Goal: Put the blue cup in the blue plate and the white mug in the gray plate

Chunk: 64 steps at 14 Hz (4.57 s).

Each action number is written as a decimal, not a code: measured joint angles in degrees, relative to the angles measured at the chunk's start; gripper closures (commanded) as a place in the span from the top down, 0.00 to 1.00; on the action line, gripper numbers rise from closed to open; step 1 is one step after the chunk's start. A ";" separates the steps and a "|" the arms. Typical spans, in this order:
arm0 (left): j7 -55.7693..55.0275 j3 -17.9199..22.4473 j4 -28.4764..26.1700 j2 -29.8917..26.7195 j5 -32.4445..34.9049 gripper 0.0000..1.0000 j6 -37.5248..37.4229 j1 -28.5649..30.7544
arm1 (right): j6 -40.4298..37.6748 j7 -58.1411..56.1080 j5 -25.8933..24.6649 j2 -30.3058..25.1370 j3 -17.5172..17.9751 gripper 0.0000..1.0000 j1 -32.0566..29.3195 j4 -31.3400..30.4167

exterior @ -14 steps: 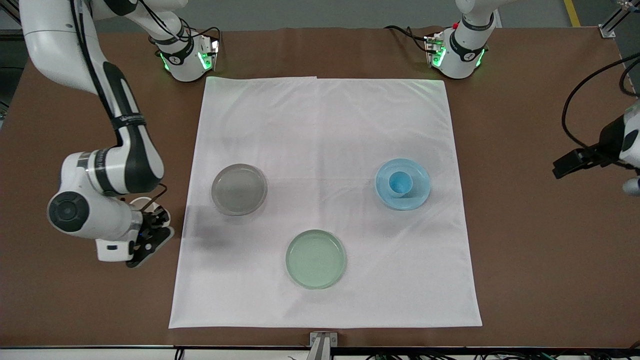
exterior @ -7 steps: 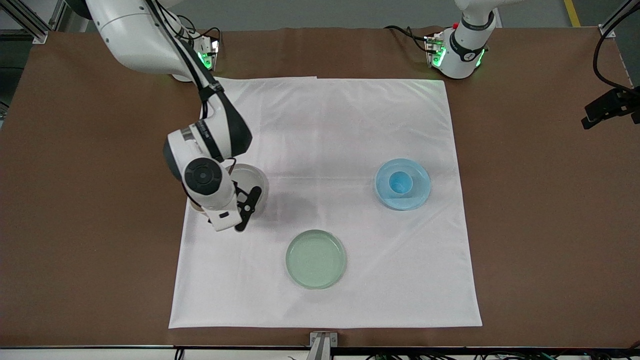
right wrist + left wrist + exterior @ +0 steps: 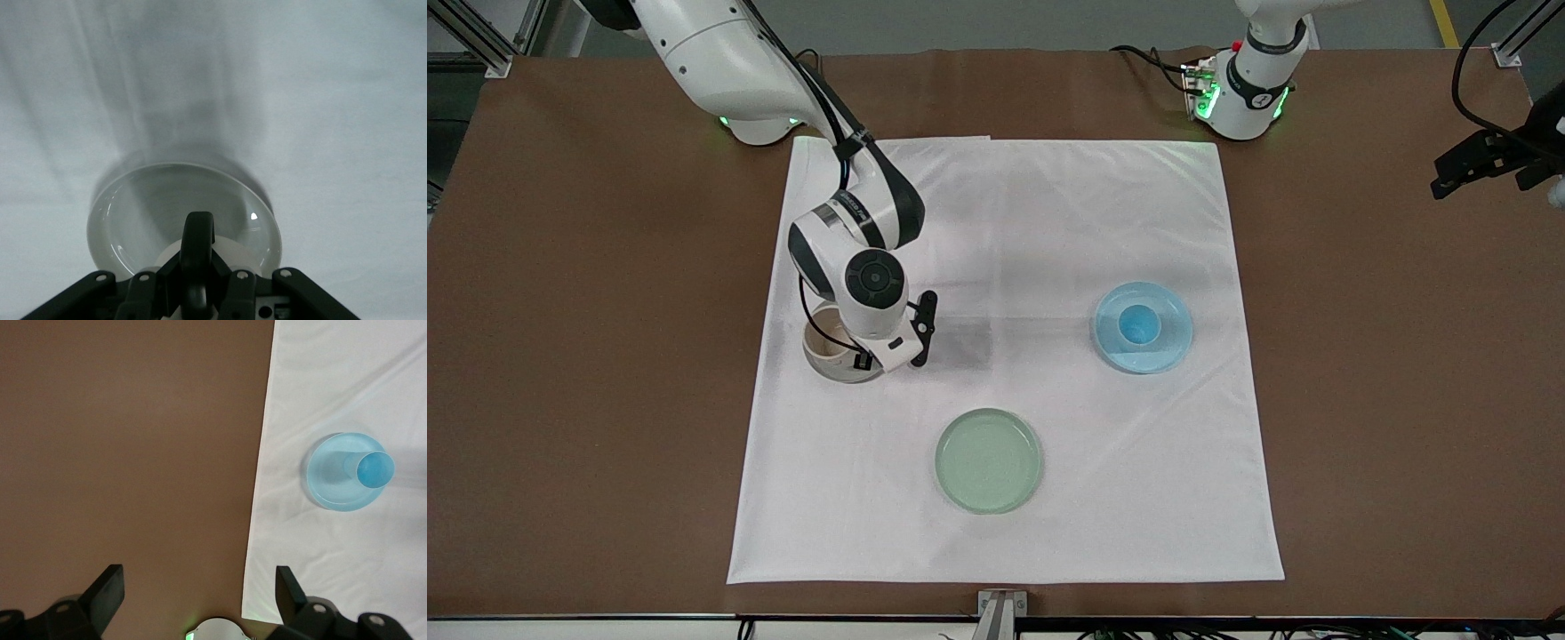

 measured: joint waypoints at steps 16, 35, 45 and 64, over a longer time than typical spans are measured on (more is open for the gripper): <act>-1.51 0.43 -3.82 -1.03 -0.05 1.00 5.12 -4.00 | 7.86 -1.43 0.00 -1.85 -0.06 1.00 0.09 -7.68; -3.50 0.40 -5.40 -3.18 -2.31 1.00 5.49 -5.08 | -2.73 52.40 2.66 -18.09 -1.83 1.00 -21.49 -4.01; -3.43 0.52 -5.41 -3.66 -2.31 1.00 5.43 -5.07 | -4.79 58.92 6.63 -23.04 -1.82 1.00 -29.17 -1.96; -3.22 0.94 -4.84 -3.58 -2.31 1.00 5.45 -3.52 | -16.67 53.54 10.70 -31.80 -2.05 1.00 -30.48 6.10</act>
